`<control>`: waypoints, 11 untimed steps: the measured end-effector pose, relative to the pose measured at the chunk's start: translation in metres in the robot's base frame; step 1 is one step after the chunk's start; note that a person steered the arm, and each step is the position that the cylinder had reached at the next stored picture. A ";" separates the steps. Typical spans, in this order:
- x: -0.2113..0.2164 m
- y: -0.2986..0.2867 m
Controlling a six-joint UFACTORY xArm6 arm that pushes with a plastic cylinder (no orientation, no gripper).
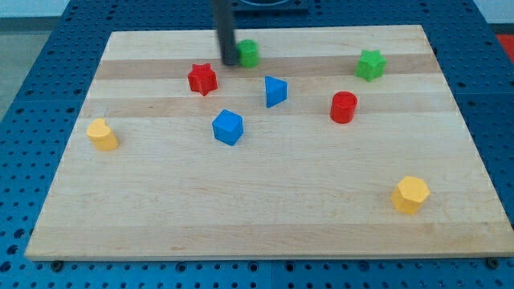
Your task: Move the blue triangle towards red circle and red star
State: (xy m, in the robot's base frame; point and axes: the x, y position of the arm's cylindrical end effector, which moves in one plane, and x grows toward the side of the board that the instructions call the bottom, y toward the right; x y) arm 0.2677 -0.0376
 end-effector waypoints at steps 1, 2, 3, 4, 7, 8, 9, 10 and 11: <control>-0.007 -0.042; -0.023 0.011; -0.024 0.063; -0.016 0.117; 0.017 0.142; 0.017 0.162; 0.019 0.141; 0.023 0.131; 0.031 0.131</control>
State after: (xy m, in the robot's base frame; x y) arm 0.2986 0.0936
